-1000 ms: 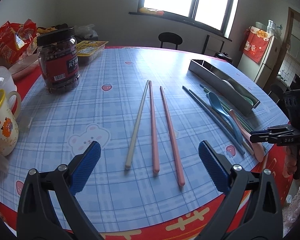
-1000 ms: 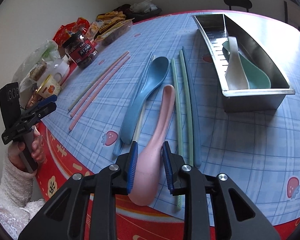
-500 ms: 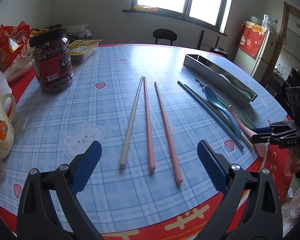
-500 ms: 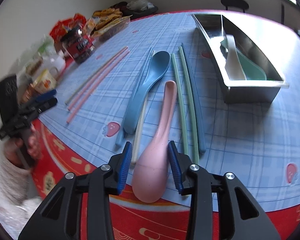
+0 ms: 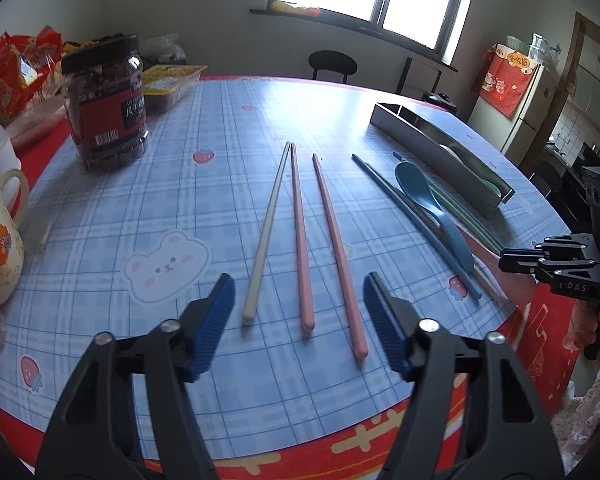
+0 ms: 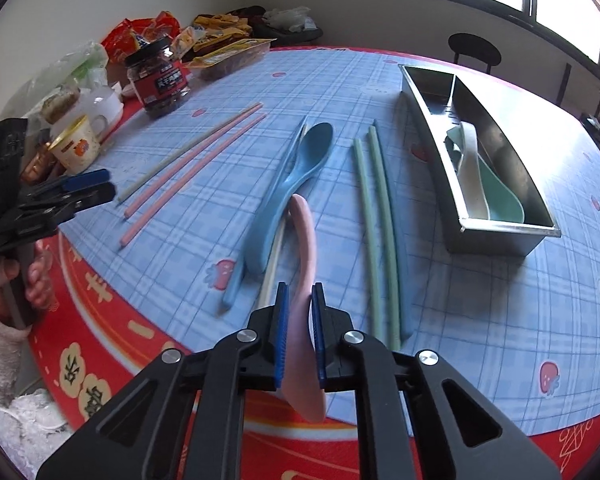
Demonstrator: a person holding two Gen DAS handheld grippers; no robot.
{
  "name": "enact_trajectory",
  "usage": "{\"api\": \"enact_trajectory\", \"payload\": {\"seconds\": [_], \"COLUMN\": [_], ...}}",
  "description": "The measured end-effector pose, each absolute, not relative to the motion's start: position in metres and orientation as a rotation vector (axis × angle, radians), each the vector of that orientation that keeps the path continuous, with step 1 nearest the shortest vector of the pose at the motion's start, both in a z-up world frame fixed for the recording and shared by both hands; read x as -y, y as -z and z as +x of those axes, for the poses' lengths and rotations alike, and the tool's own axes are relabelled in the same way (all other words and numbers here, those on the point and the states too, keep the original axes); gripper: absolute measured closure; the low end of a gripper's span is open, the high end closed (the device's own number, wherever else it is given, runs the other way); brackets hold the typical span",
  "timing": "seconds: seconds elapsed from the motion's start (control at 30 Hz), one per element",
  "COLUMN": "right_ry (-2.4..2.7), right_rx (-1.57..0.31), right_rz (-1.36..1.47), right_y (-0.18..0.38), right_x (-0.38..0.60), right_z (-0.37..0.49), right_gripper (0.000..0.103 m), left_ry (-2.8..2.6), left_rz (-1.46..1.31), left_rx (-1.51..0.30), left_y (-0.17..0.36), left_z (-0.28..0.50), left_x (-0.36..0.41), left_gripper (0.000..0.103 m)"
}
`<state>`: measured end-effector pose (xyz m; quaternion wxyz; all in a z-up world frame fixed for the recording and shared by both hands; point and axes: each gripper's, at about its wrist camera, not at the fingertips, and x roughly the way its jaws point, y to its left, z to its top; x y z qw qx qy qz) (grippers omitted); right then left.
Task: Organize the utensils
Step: 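Lift the pink spoon with the right gripper while the left gripper grasps a white chopstick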
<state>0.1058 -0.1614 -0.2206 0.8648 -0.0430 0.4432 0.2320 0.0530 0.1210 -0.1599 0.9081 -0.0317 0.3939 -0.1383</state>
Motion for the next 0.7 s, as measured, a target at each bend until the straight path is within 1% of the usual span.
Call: {"api": "enact_trajectory", "payload": {"seconds": [0.13, 0.27, 0.5, 0.63, 0.7], "right_ry": [-0.504, -0.517, -0.544, -0.518, -0.499], "right_rx": [-0.936, -0.949, -0.946, -0.929, -0.913], "right_rz": [-0.057, -0.011, -0.042, -0.048, -0.048], "right_y": [0.222, 0.224, 0.228, 0.229, 0.229], "right_x": [0.166, 0.165, 0.151, 0.154, 0.158], "right_z": [0.102, 0.102, 0.1, 0.101, 0.104], "right_gripper": [0.091, 0.09, 0.089, 0.093, 0.093], "left_ry": [0.295, 0.294, 0.281, 0.275, 0.274], "left_rz": [-0.04, -0.02, -0.032, -0.037, -0.033], "left_rx": [-0.828, -0.832, -0.833, -0.846, -0.848], "left_y": [0.162, 0.162, 0.163, 0.165, 0.164], "left_z": [0.055, 0.056, 0.055, 0.056, 0.058], "left_x": [-0.12, -0.118, -0.122, -0.126, -0.128], "left_gripper": [0.048, 0.057, 0.057, 0.057, 0.057]}}
